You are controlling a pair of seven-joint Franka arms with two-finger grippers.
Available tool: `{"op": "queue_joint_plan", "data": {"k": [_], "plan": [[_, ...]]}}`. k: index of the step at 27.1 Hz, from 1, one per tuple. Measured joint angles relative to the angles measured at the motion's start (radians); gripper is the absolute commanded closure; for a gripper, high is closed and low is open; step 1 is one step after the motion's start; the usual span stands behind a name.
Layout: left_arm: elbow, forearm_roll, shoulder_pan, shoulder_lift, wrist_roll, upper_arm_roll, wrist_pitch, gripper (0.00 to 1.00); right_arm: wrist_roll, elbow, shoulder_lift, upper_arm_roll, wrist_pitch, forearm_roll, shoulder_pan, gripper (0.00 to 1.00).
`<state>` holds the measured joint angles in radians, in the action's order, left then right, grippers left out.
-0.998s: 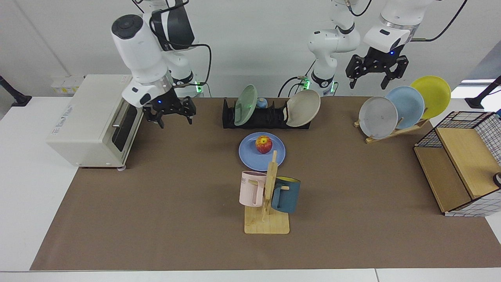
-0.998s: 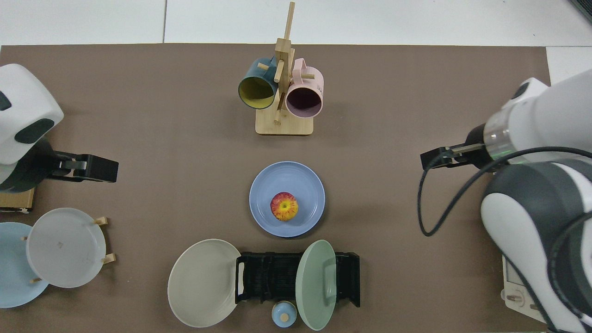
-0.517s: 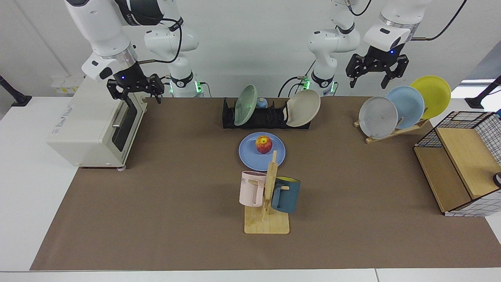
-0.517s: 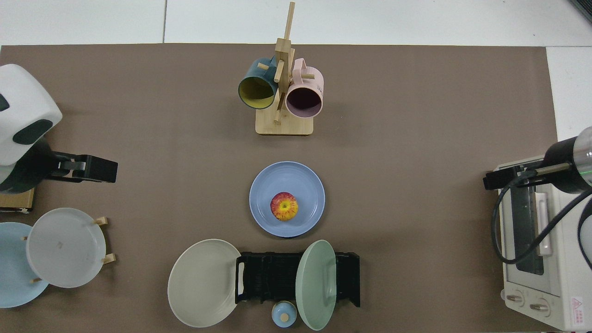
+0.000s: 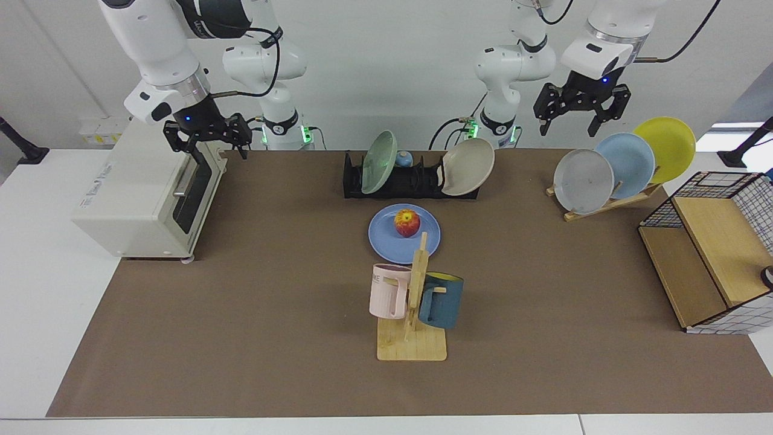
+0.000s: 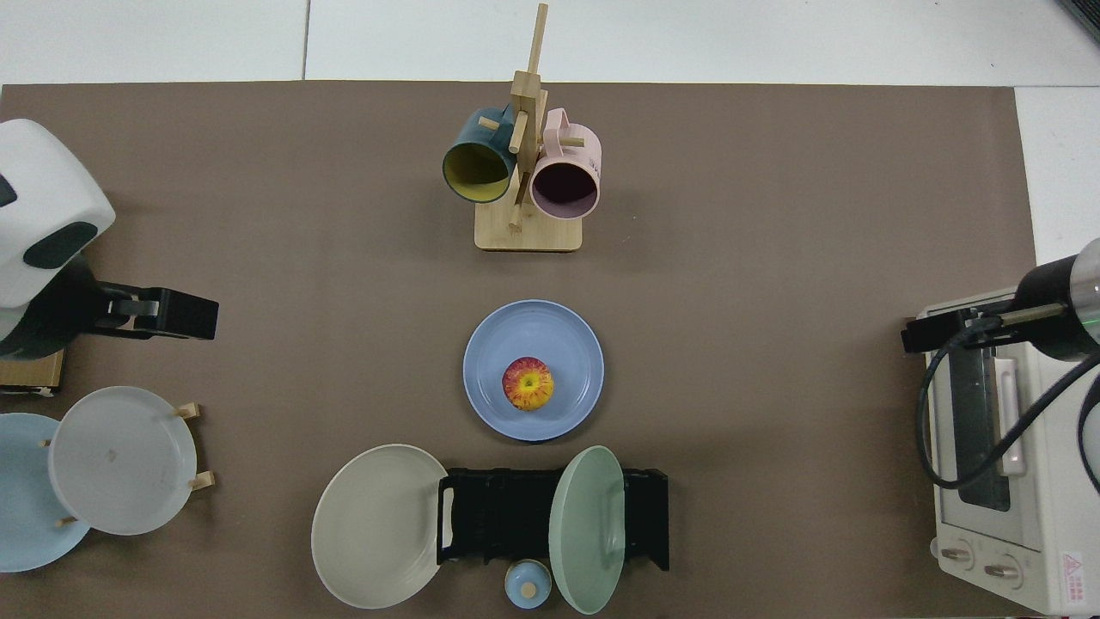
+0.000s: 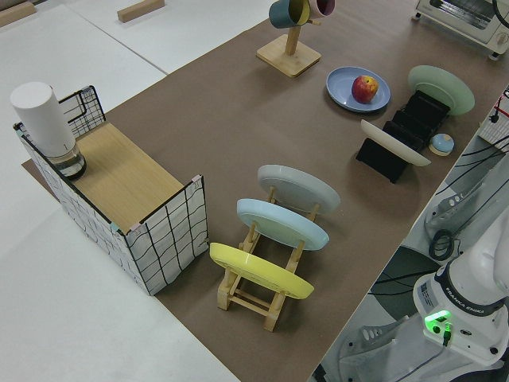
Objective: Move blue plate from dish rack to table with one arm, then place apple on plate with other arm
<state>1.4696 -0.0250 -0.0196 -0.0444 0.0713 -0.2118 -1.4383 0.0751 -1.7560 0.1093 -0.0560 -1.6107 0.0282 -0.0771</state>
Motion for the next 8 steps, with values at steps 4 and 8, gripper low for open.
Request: {"op": "queue_joint_plan", "data": {"k": [4,8], "plan": [[0.000,0.000,0.000,0.000,0.000,0.000,0.000,0.00,0.000,0.000,0.000,0.000,-0.002,0.000,0.010,0.00],[0.000,0.000,0.000,-0.002,0.000,0.000,0.000,0.00,0.000,0.000,0.000,0.002,-0.002,0.000,0.018,0.00]]}}
